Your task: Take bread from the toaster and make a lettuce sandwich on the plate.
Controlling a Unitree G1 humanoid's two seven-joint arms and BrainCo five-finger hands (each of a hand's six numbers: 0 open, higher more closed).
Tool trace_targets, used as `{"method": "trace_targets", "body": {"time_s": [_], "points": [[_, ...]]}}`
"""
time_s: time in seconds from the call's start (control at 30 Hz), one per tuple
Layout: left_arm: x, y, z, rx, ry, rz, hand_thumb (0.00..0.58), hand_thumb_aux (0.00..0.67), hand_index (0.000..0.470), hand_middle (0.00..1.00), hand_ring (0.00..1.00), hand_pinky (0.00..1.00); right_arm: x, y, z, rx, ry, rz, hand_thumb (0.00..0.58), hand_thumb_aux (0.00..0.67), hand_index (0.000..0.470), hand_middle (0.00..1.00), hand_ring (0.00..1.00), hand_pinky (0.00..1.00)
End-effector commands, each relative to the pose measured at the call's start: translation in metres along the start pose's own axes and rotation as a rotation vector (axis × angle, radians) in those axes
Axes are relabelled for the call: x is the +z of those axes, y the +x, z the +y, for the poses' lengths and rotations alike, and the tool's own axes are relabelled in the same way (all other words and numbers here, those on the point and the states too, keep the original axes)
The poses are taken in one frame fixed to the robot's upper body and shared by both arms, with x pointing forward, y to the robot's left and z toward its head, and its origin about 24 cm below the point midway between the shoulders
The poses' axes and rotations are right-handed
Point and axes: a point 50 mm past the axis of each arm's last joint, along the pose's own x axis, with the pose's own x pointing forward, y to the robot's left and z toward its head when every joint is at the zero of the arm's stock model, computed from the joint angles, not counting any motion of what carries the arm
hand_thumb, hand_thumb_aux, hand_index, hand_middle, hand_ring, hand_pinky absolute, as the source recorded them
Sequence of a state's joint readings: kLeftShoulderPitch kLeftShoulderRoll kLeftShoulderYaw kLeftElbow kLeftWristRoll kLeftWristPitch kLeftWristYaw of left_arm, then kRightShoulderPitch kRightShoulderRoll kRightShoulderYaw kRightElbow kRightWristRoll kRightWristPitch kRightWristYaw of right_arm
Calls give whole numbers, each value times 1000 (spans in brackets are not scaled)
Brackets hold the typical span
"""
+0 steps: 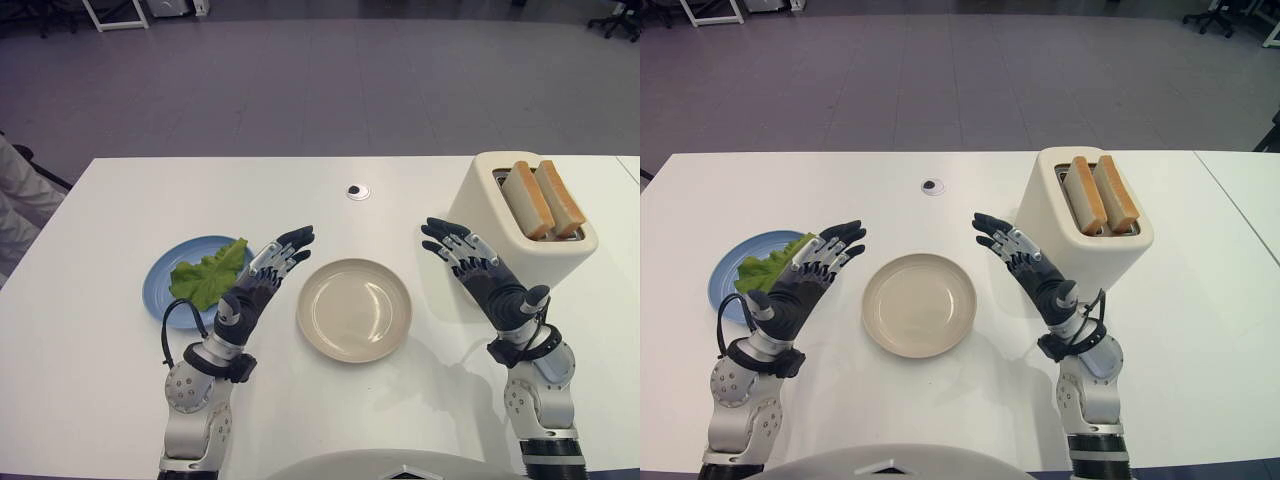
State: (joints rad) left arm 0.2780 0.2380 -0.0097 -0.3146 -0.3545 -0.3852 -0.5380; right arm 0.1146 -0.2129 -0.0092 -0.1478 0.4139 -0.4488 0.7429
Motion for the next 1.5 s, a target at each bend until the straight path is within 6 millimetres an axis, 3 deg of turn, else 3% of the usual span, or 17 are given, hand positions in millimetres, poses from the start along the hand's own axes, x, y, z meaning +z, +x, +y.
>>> {"method": "trace_targets", "body": {"time_s": [0.03, 0.6, 0.67, 0.77, 0.83, 0.9, 0.97, 1.1, 1.37, 1.4, 1.43, 1.5], "points": [[-3, -1, 1, 3, 28, 19, 0, 0, 0, 0, 0, 0, -2, 1, 0, 18, -20, 10, 0, 0, 0, 0, 0, 0], [-8, 0, 9, 49, 116, 48, 0, 0, 0, 0, 0, 0, -6, 3, 0, 25, -133, 29, 0, 0, 0, 0, 0, 0], [-9, 2, 9, 47, 120, 49, 0, 0, 0, 0, 0, 0, 21, 7, -6, 18, -180, -68, 0, 0, 0, 0, 0, 0], [-9, 3, 8, 41, 119, 48, 0, 0, 0, 0, 0, 0, 94, 11, -51, -128, -416, -229, 0, 0, 0, 0, 0, 0], [-9, 3, 7, 46, 120, 47, 0, 0, 0, 0, 0, 0, 112, 4, -87, -242, -686, -96, 0, 0, 0, 0, 0, 0], [-9, 3, 7, 46, 118, 47, 0, 0, 0, 0, 0, 0, 107, -6, -114, -322, -934, 128, 0, 0, 0, 0, 0, 0], [-9, 4, 7, 43, 117, 46, 0, 0, 0, 0, 0, 0, 86, -18, -128, -286, -1133, 371, 0, 0, 0, 0, 0, 0], [-10, 6, 7, 37, 116, 45, 0, 0, 0, 0, 0, 0, 56, -40, -144, -246, -1173, 614, 0, 0, 0, 0, 0, 0], [-9, 6, 7, 36, 114, 43, 0, 0, 0, 0, 0, 0, 40, -55, -157, -254, -1207, 739, 9, 5, 4, 0, 0, 0], [-9, 6, 7, 36, 113, 43, 0, 0, 0, 0, 0, 0, 38, -56, -157, -251, -1206, 746, 220, 142, 100, 0, 0, 0], [-9, 6, 7, 36, 113, 43, 0, 0, 0, 0, 0, 0, 37, -56, -157, -248, -1204, 749, 438, 339, 238, 0, 0, 0], [-8, 5, 7, 38, 113, 42, 0, 0, 0, 0, 0, 0, 36, -55, -157, -249, -1200, 747, 519, 452, 317, 0, 0, 0]]}}
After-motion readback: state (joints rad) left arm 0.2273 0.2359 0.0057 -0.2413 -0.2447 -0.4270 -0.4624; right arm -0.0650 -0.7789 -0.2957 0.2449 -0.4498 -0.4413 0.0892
